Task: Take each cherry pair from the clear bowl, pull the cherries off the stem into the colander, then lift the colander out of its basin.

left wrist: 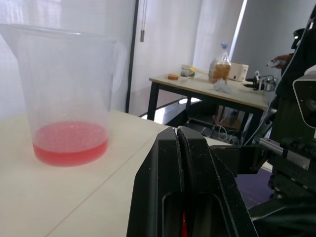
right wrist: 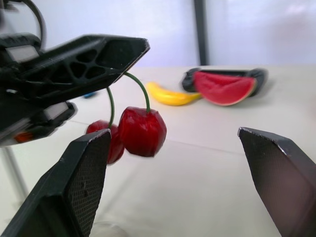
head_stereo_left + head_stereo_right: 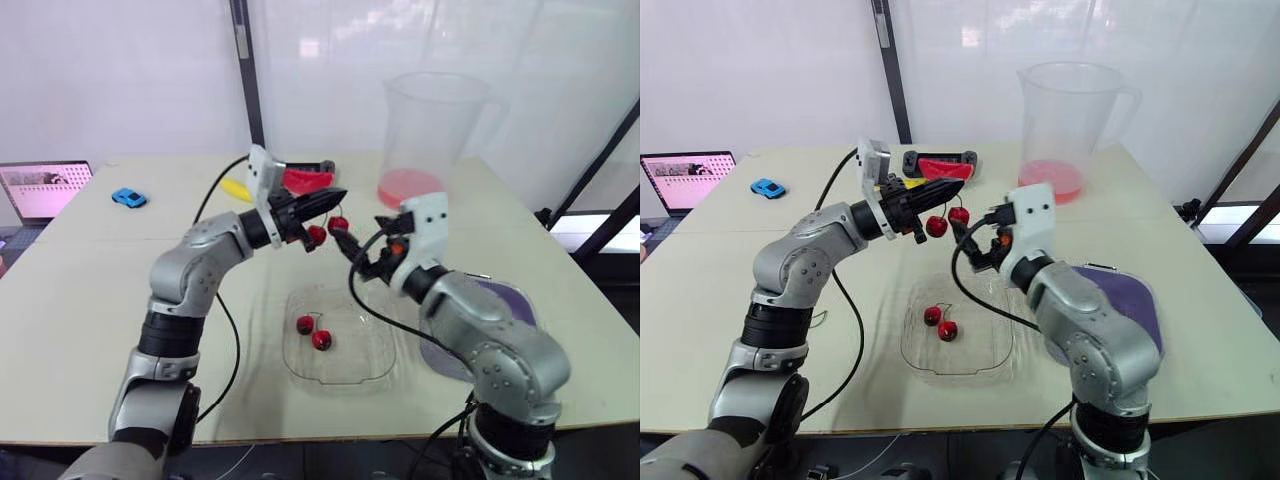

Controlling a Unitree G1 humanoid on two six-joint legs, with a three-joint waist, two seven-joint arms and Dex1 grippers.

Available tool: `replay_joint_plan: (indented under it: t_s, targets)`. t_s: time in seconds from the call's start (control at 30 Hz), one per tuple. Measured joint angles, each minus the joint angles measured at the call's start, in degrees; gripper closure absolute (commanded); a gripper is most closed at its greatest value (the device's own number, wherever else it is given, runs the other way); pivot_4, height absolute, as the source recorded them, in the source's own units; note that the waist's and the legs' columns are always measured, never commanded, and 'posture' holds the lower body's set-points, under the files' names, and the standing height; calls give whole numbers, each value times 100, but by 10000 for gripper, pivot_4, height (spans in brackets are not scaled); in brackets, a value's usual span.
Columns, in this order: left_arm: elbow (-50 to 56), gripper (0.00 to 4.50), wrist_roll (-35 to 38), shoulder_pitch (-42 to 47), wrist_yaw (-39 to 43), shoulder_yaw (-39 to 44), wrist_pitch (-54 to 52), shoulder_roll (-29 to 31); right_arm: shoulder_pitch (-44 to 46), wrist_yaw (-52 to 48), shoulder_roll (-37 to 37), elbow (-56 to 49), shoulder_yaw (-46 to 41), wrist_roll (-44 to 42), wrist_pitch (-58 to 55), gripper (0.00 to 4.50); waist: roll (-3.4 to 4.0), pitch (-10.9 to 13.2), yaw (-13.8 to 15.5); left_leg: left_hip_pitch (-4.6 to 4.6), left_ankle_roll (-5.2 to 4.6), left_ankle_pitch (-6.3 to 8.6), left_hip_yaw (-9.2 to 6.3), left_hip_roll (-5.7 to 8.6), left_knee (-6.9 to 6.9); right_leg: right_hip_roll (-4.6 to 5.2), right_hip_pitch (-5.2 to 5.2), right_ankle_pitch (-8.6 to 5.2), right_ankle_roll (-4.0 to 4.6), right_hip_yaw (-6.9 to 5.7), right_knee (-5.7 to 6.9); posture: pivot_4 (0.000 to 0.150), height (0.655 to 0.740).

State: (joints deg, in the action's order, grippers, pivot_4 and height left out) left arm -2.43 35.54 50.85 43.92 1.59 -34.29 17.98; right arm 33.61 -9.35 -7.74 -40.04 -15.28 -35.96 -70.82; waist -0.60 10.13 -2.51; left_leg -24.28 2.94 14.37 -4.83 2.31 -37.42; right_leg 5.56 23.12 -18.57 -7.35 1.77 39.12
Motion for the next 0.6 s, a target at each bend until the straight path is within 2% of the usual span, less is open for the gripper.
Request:
replay_joint_plan:
  t_s: [0.07,0.17,0.23,0.33,0.43,0.6]
  targets:
    - [-49,45000,6,66,121,-2,3,12,187,-457,-620,117,-330,-551,-312,890,2,1,5,-1,-12,6,1,1,0,1,-1,0,0,0,-1,1500,7400]
    - [-44,45000,61,52,440,2,-10,150,244,-1712,-2446,292,-478,-976,-208,890,3,2,15,0,-35,20,1,7,2,0,-3,0,0,-3,-8,1500,7400]
    - [-3,45000,149,7,655,0,-55,237,168,-2557,-3249,740,-530,-1172,-2,890,3,2,-4,10,-45,25,3,4,0,-3,-14,0,0,-4,-10,1500,7400]
    - [148,45000,356,-84,908,-31,-262,252,181,-3106,-3580,1443,-530,-1344,134,890,3,2,-20,30,-47,26,7,-3,3,-5,-29,-1,0,-1,-10,1500,7400]
    - [408,45000,605,-172,1163,-47,-545,379,199,-3452,-3608,1581,-183,-1391,420,890,3,2,-18,30,-49,27,6,-6,2,-4,-30,-1,0,0,-10,1500,7400]
    - [778,45000,903,-282,1271,-87,-879,383,248,-3546,-3157,1582,417,-1461,784,890,2,2,30,28,-47,27,0,-9,-11,1,-38,-1,0,-2,-11,1500,7400]
